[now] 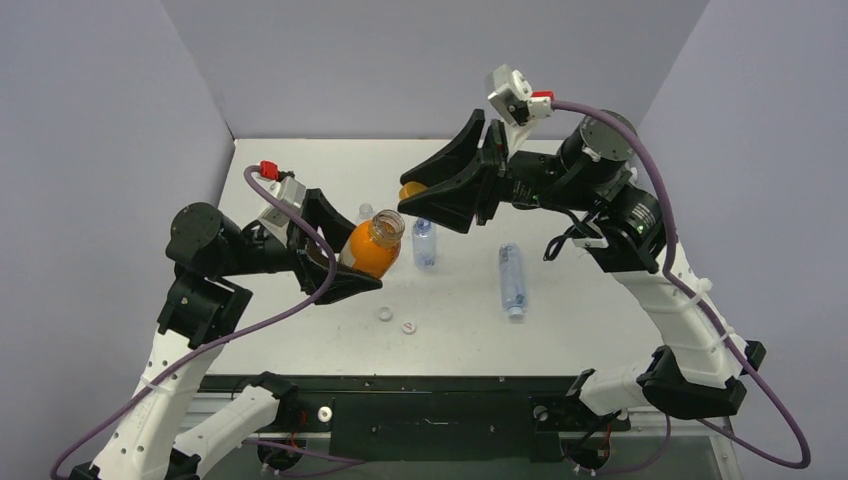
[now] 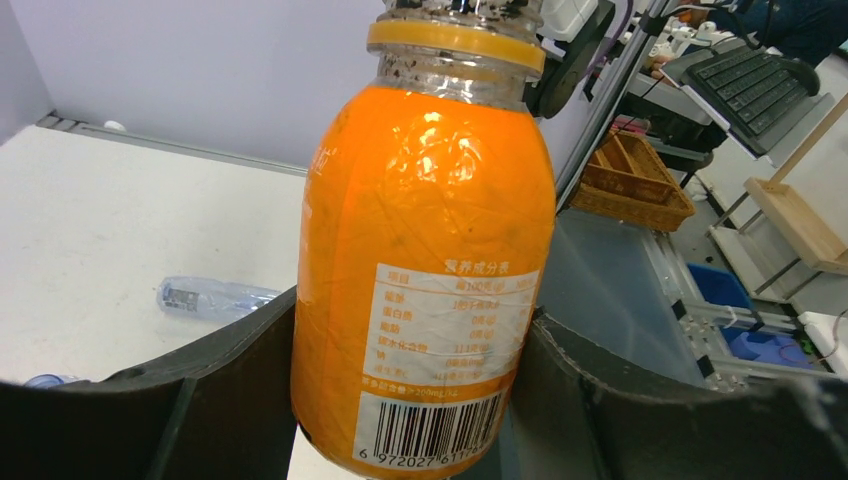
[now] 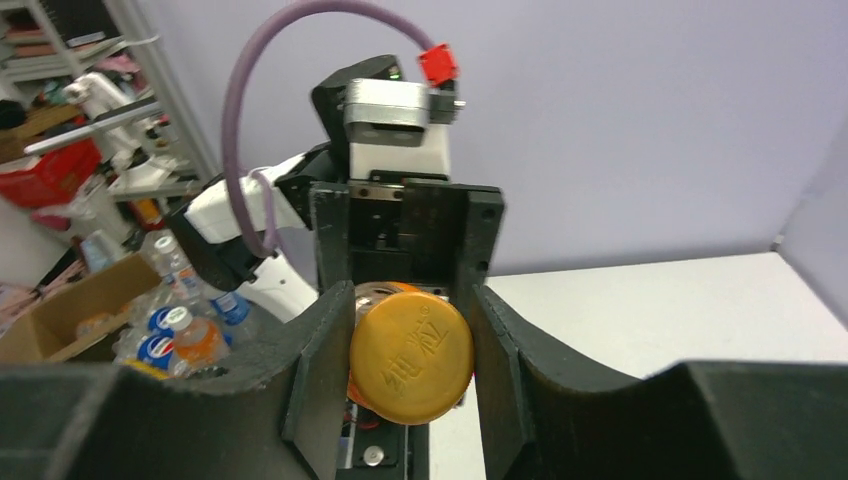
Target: Unscrew the bottle caps
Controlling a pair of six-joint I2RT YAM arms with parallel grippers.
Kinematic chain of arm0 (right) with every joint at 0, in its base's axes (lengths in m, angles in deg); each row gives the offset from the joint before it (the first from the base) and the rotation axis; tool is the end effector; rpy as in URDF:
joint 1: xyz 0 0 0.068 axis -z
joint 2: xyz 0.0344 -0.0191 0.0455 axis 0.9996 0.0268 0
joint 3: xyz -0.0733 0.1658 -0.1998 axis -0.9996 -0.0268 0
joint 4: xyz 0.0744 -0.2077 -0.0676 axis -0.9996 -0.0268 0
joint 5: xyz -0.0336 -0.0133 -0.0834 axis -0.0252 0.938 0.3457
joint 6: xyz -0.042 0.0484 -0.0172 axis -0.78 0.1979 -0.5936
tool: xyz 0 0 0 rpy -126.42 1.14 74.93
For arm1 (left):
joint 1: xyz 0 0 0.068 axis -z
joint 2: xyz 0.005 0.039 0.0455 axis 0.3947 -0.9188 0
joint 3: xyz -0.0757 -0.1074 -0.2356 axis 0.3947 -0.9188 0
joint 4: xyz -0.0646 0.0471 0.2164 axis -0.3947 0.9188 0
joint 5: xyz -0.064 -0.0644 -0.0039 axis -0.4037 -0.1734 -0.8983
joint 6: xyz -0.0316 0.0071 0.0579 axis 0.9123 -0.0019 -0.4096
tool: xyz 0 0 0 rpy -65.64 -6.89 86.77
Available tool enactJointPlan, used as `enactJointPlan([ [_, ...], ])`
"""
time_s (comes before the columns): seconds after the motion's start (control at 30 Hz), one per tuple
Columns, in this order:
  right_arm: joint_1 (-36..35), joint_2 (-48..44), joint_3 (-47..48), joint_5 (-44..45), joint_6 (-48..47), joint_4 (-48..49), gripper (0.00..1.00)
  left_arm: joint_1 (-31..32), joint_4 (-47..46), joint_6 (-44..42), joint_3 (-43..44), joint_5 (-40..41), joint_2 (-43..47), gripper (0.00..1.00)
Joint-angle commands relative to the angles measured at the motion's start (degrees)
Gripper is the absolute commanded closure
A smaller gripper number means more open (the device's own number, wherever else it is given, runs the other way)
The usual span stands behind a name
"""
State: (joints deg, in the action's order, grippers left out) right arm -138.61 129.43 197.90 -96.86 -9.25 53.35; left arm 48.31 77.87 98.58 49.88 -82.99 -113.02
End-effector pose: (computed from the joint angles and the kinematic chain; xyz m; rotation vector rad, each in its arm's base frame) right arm 0.1121 0.1932 0.5623 -1.1210 1.1681 1.4880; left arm 0.0871 -0.0919 0.4649 0.9725 1.3214 -1.4198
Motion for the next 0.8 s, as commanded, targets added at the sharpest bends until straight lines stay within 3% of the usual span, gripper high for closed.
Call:
enactJointPlan([
  [0.0, 5.35, -6.86, -3.62, 7.10, -0.52, 0.32, 1.00, -0.55, -0.39, -4.43, 1.16, 1.23, 0.84, 1.00],
  [0.13, 7.91, -14.38, -16.77, 22.94, -3.03, -4.79, 1.00, -1.07, 0.64, -8.46, 0.91, 5.85, 1.61, 1.00],
  [0.23, 8.10, -18.61, -34.00, 33.70, -1.57, -4.98, 1.00, -1.24, 0.81, -10.56, 0.22, 11.45, 2.17, 1.00],
  [0.43, 7.22, -23.26, -63.38, 42.01, 6.70, 7.86, 1.00, -1.33, 1.59, -13.92, 0.19, 16.55, 2.09, 1.00],
  [0.57, 3.78, -18.30, -72.38, 47.55, 7.77, 16.57, 1.00, -1.33, 1.72, -14.07, 0.02, 16.27, 1.87, 1.00],
  [0.77, -2.28, -3.81, -75.33, 53.96, 8.34, 29.66, 1.00, -1.42, 2.01, -14.22, -0.03, 16.53, 1.95, 1.00],
])
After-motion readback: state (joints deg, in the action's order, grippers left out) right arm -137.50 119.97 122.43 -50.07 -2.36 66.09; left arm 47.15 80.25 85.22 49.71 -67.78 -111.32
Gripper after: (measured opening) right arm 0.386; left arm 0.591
